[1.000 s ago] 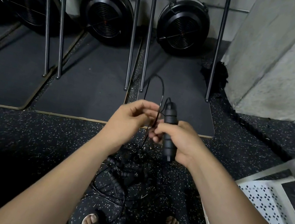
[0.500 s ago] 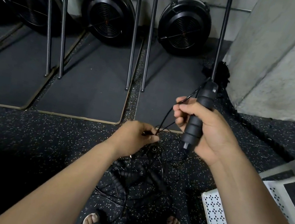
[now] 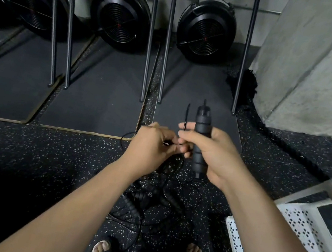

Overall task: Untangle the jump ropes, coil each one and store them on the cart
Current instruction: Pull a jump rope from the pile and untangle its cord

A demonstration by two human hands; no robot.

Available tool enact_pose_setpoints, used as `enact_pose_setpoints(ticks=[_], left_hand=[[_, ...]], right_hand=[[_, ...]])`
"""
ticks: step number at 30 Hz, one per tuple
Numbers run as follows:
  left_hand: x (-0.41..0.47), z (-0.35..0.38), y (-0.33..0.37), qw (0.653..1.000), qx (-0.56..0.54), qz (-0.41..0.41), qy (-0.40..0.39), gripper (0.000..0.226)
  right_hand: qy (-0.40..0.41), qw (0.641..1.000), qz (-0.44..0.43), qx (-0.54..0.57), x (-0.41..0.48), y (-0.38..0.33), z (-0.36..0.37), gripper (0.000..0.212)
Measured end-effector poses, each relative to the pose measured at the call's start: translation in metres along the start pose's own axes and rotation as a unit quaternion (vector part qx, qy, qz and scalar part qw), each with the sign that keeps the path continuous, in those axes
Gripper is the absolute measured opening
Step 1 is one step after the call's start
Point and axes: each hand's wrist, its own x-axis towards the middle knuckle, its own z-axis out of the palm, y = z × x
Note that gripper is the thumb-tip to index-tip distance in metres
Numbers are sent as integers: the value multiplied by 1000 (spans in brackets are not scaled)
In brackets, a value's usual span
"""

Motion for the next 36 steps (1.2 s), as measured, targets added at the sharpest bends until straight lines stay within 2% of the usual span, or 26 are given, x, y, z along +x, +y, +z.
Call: enact_pose_setpoints(ticks=[4, 9, 11, 13, 15, 16, 18, 22, 25, 27, 29, 32, 34, 36], left_hand=[[-3, 3, 0, 1000, -6, 23, 6, 4], [-2, 2, 4, 999, -13, -11, -31, 2], [-3, -1, 7, 997, -41, -52, -46, 3], [-2, -4, 9, 979, -139, -132, -74, 11], [-3, -6, 14, 932, -277, -207, -106, 17], [-3, -6, 15, 911, -322, -226, -124, 16], [-4, -3, 14, 898, -341, -229, -156, 15], [-4, 0, 0, 961, -183, -147, -147, 14], [-2, -1, -3, 974, -170, -106, -107, 13], [-1, 1, -2, 988, -121, -74, -63, 12], [2, 0, -2, 992, -90, -80, -31, 11], [4, -3, -3, 992, -46, -113, -40, 9], [2, -2, -1, 992, -15, -110, -52, 14], [2, -1, -2, 992, -35, -114, -44, 19]], right_hand=[[35, 997, 16, -63, 5, 6, -1, 11], [68, 994, 5, -84, 6, 8, -3, 12], [92, 992, -8, -84, 7, 8, -3, 14], [112, 991, -27, -71, 8, 6, -5, 11], [110, 991, -49, -51, 7, 3, -4, 8], [96, 993, -60, -40, 6, 1, -3, 7], [57, 995, -77, -15, 2, -1, 1, 7], [41, 994, -99, 2, -2, -5, 6, 8], [38, 994, -103, 25, -4, -8, 6, 7], [36, 992, -122, 23, -7, -10, 6, 7], [56, 986, -155, 23, -10, -13, 5, 7], [84, 978, -189, 29, -11, -15, -1, 10], [81, 979, -186, 24, -10, -13, 0, 11], [84, 980, -174, 36, -7, -11, 2, 8]])
